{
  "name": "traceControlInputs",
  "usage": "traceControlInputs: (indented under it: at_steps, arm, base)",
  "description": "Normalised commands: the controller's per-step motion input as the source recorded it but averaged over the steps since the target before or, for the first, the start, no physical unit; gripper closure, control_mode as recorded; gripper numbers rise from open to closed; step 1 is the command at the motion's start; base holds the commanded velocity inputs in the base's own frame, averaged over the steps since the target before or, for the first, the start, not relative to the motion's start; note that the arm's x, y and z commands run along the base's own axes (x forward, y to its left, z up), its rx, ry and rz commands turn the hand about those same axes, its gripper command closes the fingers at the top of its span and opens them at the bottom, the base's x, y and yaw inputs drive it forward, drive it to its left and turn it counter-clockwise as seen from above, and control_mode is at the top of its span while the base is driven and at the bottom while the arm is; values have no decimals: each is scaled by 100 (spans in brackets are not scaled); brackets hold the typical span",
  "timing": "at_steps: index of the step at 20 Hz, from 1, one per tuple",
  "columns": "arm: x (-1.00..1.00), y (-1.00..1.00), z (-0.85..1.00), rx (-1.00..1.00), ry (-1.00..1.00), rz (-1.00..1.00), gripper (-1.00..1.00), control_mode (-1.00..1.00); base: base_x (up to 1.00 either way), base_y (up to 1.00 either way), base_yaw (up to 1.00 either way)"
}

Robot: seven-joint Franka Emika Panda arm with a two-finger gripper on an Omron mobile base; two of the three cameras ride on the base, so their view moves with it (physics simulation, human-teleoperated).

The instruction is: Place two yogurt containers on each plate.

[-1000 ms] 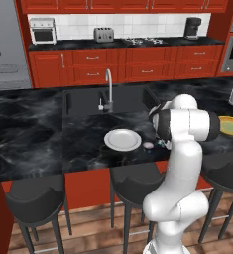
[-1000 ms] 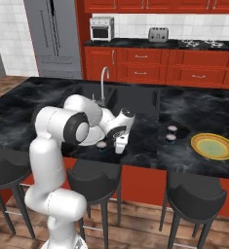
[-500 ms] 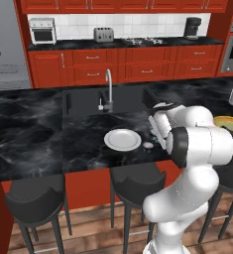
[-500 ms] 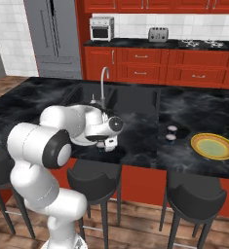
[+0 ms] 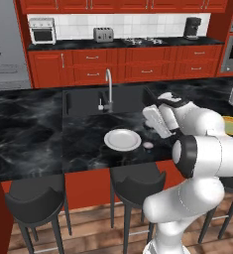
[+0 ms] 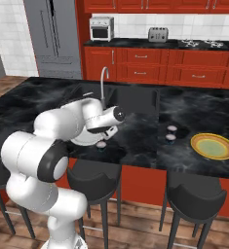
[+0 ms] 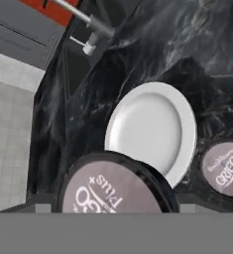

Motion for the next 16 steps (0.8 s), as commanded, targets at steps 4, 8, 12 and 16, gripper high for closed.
traceControlInputs:
  at_steps: [4,8,12,16]
  arm:
    - [16,67,20,-28,0,18,100,-100]
    - [21,72,-2,-28,4,12,100,-100]
    - [24,31,-33,-12,7,6,100,-100]
    - [38,8,-41,0,13,7,100,-100]
  base:
    - [0,0,0]
    - [0,0,0]
    - [0,0,0]
    - [0,0,0]
